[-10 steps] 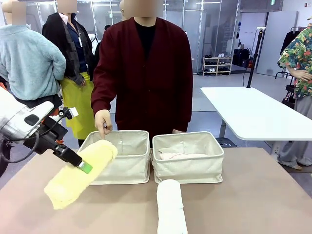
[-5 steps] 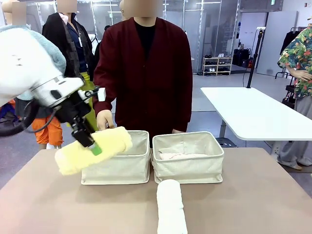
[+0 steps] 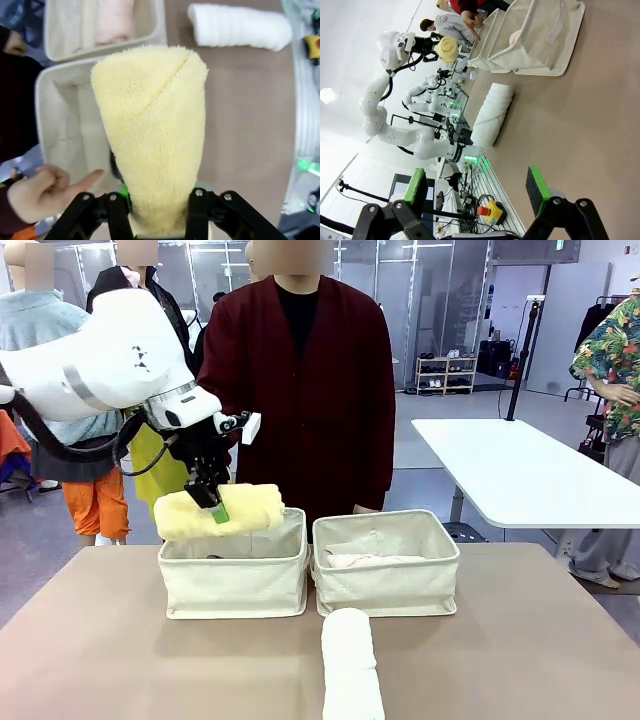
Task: Divide the towels into two baskets.
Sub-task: Pick up one hotel-folded towel from the bottom of the table and place it in the Fabric basket indicated by the person.
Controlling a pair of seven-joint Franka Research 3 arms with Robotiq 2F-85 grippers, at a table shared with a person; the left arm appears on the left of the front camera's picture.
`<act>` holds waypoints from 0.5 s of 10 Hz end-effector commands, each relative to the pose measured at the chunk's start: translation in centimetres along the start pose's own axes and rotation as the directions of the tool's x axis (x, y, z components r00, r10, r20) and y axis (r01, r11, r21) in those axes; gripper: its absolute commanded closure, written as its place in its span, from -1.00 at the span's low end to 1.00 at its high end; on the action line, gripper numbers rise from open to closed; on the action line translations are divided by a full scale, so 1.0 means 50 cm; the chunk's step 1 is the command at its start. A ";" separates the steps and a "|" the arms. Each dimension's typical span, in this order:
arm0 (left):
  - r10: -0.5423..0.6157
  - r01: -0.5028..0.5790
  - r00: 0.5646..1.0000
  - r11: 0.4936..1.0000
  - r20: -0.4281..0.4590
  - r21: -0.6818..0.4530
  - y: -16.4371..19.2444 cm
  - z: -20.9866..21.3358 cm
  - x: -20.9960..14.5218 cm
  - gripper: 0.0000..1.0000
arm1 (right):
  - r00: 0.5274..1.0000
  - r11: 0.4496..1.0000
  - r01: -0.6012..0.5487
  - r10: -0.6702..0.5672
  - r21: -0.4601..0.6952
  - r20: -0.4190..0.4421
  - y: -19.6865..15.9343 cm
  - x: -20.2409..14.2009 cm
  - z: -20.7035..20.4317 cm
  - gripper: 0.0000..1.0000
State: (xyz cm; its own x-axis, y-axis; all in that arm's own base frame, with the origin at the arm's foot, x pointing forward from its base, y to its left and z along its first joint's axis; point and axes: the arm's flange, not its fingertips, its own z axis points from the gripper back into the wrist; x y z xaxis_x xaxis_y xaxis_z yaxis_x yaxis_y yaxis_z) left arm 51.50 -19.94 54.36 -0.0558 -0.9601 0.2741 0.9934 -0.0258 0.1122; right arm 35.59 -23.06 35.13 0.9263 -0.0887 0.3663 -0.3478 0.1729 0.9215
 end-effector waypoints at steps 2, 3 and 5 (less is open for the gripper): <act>0.001 -0.001 1.000 1.000 0.001 -0.011 -0.034 0.002 0.002 0.25 | 1.000 1.000 -0.015 0.015 0.001 -0.001 0.006 -0.002 -0.002 -1.00; 0.001 -0.001 1.000 1.000 0.001 -0.011 -0.034 0.002 0.002 0.25 | 1.000 1.000 -0.015 0.015 0.001 -0.001 0.006 -0.002 -0.002 -1.00; -0.065 0.066 0.996 0.998 -0.062 0.015 -0.006 -0.031 -0.001 0.25 | 1.000 1.000 -0.015 0.015 0.001 -0.001 0.006 -0.002 -0.002 -1.00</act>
State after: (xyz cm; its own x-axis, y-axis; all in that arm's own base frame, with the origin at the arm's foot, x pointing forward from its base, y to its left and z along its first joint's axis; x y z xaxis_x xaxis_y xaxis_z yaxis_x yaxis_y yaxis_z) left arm 51.19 -20.66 53.63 -0.0762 -0.9651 0.2505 0.9931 -0.0509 0.1058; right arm 35.59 -23.07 35.13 0.9262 -0.0888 0.3664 -0.3479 0.1731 0.9214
